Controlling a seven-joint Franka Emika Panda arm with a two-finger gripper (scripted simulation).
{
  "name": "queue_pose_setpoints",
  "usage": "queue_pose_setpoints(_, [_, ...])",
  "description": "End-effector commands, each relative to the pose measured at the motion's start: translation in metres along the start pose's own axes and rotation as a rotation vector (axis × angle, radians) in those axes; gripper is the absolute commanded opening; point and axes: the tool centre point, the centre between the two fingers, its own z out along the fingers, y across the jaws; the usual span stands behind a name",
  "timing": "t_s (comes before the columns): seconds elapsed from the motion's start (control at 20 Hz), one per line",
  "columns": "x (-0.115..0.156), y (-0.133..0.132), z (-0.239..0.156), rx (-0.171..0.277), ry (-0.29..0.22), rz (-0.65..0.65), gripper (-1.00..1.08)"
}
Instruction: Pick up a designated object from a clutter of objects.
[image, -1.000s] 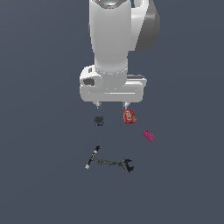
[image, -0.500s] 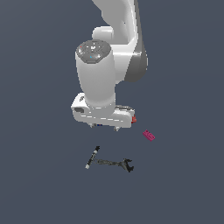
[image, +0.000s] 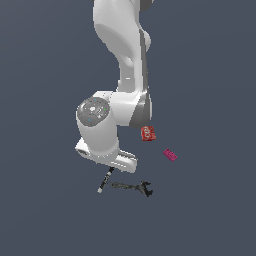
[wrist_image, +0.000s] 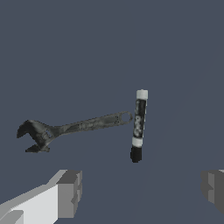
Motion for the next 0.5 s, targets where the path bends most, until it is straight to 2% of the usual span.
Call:
queue_pose_setpoints(0.0, [0.008,0.006,0.020,-0.004,0.000,0.030,1.00])
queue_pose_setpoints(0.45, [0.021,0.022,0.064,-0.015,-0.001,0.094,1.00])
